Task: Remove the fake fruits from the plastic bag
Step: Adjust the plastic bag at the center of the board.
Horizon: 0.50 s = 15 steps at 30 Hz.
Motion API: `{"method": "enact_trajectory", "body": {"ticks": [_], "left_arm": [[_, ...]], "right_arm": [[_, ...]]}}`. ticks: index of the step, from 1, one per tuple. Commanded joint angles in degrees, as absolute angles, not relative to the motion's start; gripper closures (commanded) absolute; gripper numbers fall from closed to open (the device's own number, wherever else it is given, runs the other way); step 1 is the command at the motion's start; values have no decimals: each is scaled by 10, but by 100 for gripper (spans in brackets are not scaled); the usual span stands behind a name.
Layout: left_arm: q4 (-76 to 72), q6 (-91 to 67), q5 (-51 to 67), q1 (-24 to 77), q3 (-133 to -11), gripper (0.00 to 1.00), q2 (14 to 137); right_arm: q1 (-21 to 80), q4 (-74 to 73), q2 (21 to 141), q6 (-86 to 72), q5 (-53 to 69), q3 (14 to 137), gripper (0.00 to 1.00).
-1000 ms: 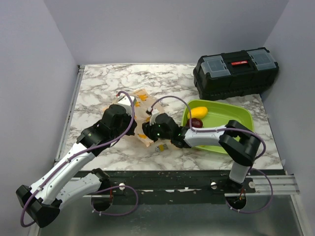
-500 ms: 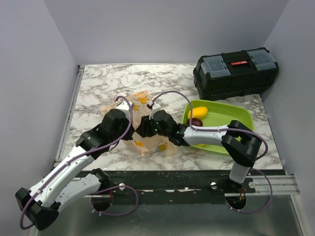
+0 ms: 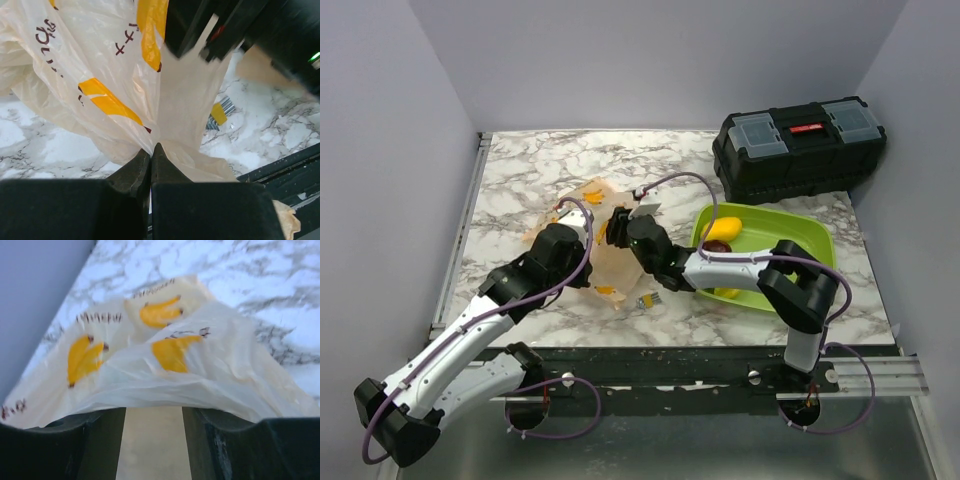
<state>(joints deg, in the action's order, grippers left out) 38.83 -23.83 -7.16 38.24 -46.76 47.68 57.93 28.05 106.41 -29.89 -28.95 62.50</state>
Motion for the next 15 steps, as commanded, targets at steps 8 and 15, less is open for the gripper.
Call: {"method": "enact_trajectory", "body": {"ticks": [8,15], "left_arm": [[413,-241,-100,380,-465,100,493],[406,-249,-77,380,-481,90,510]], "right_arm": [[551,372,1064,-243,-352,648,49],[552,303,1016,-262,-148,594,46]]}}
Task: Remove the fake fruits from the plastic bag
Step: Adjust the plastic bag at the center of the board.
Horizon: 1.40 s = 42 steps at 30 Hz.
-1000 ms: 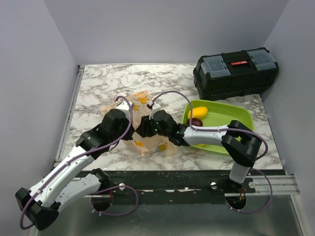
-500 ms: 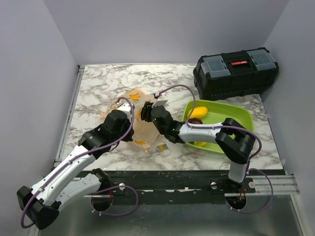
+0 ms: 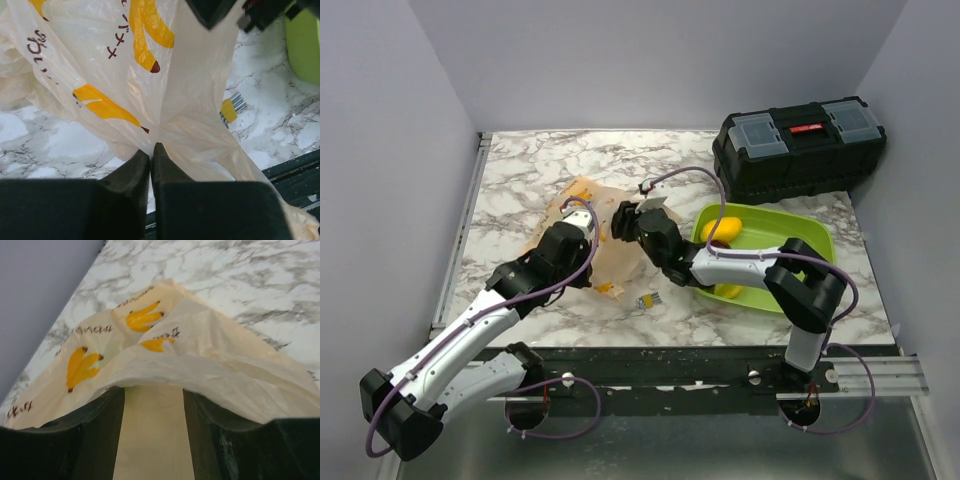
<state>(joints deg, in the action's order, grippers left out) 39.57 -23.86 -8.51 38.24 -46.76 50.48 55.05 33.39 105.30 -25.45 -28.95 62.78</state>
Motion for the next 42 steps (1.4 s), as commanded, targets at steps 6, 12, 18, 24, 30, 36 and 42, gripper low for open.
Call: {"method": "enact_trajectory", "body": {"ticks": [6,12,18,24,30,36,42], "left_arm": [[425,-270,-58,380,-498,50,493],[434,-322,18,380,-493,19,474],[405,-373,53,380,-440,16,456],[456,-369,-20,380,-459,57,483],[491,-343,-82,379,-484,97,450],[496,-309,-48,379,-494,100,436],[498,-293,-6,380,-498,100,444]], "right_arm": [[555,279,988,-324,-33,556,39],[555,290,988,-369,24,558,38],[555,300,985,-393,30,552,38],[555,297,972,-384,12,524,39],[569,320,958,-345,-46,472,39],[572,385,984,-317,-63,442,39],[571,451,1053,-289,-112,493,39]]}}
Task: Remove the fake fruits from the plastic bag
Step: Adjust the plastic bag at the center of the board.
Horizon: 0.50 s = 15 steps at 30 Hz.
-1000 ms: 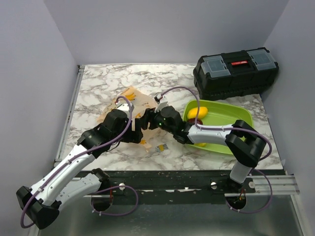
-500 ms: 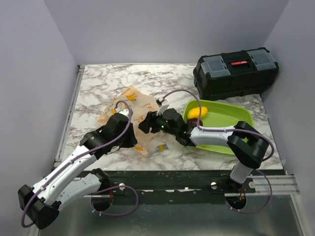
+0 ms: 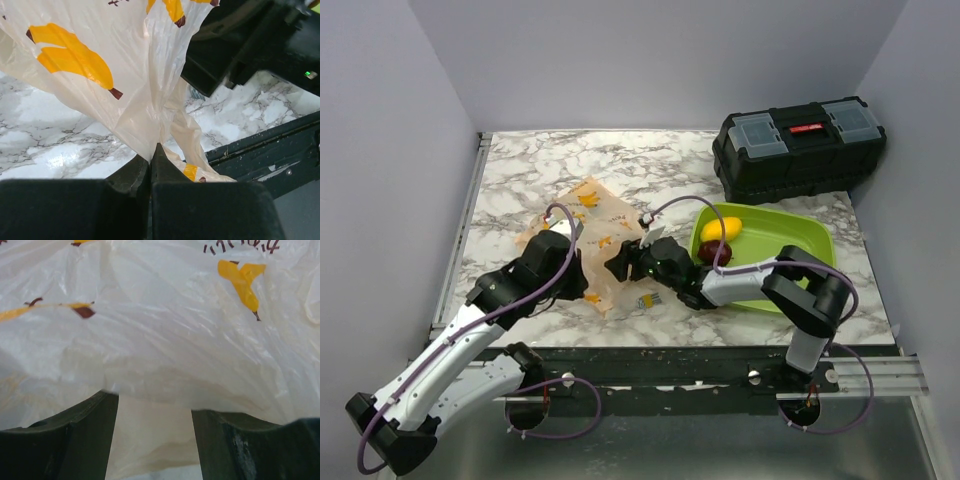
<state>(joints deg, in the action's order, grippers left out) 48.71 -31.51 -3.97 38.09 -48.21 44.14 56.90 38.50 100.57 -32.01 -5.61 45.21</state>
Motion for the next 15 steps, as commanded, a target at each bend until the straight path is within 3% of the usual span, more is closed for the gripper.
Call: {"method": "enact_trajectory", "body": {"ticks": [1,2,3,7,9,15], "left_arm": [[500,-293,-2,380,-500,100,446],[505,-291,-1,380,-505,100,448],[510,-290,-5,380,-512,93,450],[518,-264,-10,380,-560,50,445],[517,-247,-15,379,-594,35,445],[474,-228,-90,374,-683,24,470]], "right_arm": [[571,451,1065,-293,-126,507,39],[572,444,1074,-295,-144,521,39],[571,441,1083,-297,-151,532,39],[571,440,1103,-300,-145,554,39],[572,442,1107,-302,-145,555,39],[571,431,1110,-307,-147,558,39]]}}
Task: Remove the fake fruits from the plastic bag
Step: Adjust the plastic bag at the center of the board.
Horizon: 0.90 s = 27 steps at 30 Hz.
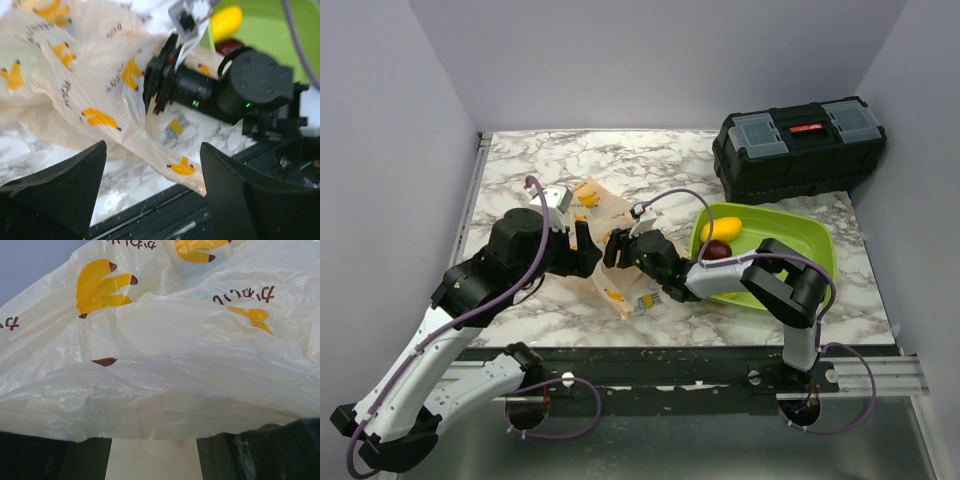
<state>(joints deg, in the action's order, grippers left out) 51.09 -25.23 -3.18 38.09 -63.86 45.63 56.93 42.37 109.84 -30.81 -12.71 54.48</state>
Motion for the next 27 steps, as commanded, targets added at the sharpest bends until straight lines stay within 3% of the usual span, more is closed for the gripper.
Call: {"method": "enact_trajectory", "body": {"ticks": [1,4,9,17,19,22,26,27], "left_arm": [[471,-228,-94,369,-693,25,478],[490,-257,-84,364,-709,22,494],[501,-326,-23,364,-627,1,484],[434,-420,60,365,-506,1,469],[425,-431,63,366,-495,8,488],[429,-424,22,370,-483,27,502],[463,-385,-49,369,-495,58,516],[479,-372,-66,368,-508,70,521]], "right_arm": [[572,429,1109,-309,-145,557,39],[572,409,1099,-312,-138,554,39],[572,410,1075,-325,-111,531,39],[572,403,1060,-340,-102,525,39],[571,400,1058,-343,-101,524,39],[572,396,1052,-344,-100,521,39],[571,390,1044,-321,-118,514,39],[572,383,1041,-310,-130,514,38]]}}
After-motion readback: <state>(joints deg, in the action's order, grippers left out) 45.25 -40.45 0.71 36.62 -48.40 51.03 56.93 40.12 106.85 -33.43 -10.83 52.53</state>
